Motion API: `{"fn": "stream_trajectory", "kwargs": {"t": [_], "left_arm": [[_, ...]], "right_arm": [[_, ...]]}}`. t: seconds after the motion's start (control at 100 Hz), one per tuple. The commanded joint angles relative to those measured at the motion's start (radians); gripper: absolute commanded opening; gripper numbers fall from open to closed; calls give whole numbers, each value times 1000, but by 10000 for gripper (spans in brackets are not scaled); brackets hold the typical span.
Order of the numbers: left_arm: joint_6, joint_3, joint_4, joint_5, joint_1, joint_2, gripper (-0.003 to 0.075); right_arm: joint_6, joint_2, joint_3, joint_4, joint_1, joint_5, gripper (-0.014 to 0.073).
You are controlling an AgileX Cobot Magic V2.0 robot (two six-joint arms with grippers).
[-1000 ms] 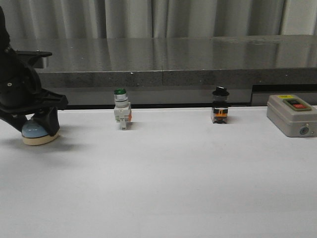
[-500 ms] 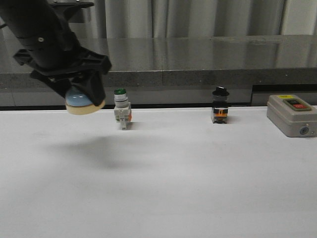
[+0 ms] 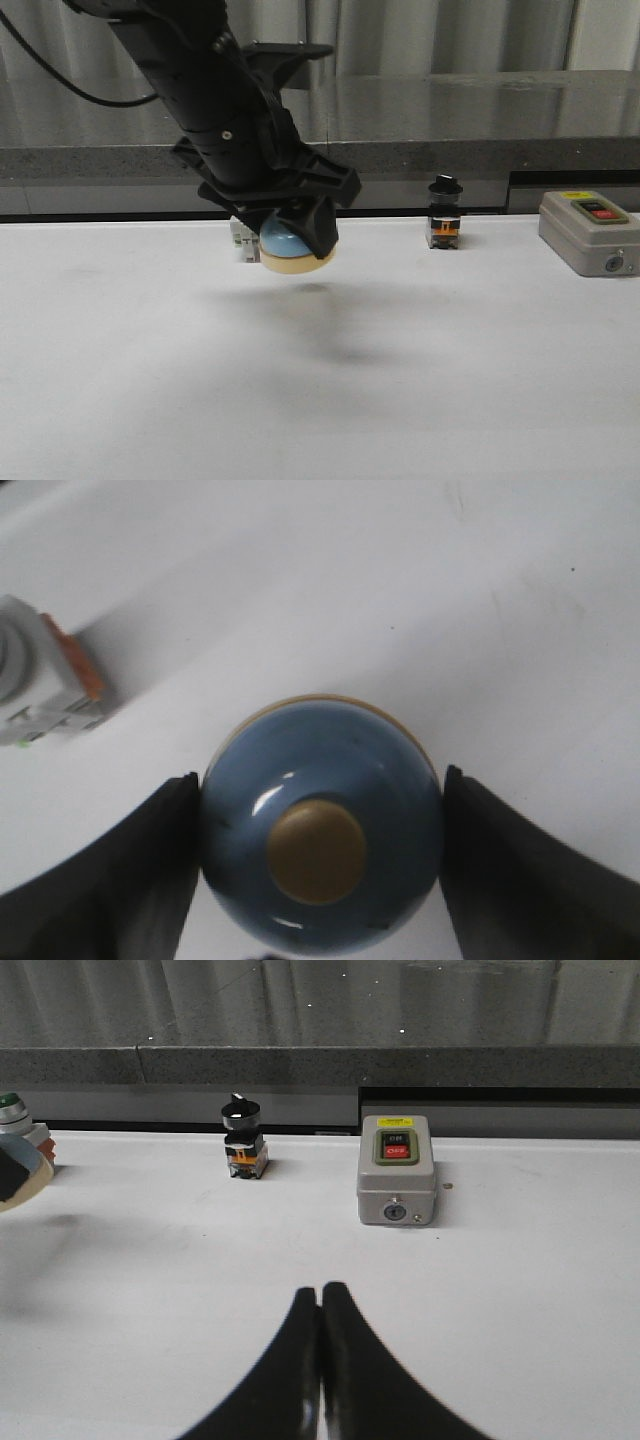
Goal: Place and press bell with both arms
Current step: 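Lift the bell with the left gripper and carry it toward table center, then lower the bell onto the table and open the left gripper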
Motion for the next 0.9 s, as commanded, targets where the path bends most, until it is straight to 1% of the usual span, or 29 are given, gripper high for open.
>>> {"fn": "stream_trajectory", "kwargs": {"t": [0.0,0.25,0.61,0.68,0.73,0.83,0.89], "left_arm": [[-2,-54,-8,-49,-22,-19,250],[-2,-91,-8,-49,-43,59,251],[-2,-91,-8,-47,-45,61,258],[-2,-91,-8,-41,-45,61,295],[-2,-91,-8,-34,-45,61,344],[-2,-91,-8,-30,-45,61,468],[-2,-91,-8,-30,-45,61,517]], "right_arm": [[-9,-16,-14,-7,-3,-86,-60],[-9,-16,-14,-7,-3,-86,-60],[-9,-16,-14,-7,-3,-86,-60],[-9,-16,-14,-7,-3,-86,-60],[-9,-16,-14,-7,-3,-86,-60],[-9,-16,-14,-7,-3,-86,-60],[-9,-16,-14,-7,-3,-86,-60]]}}
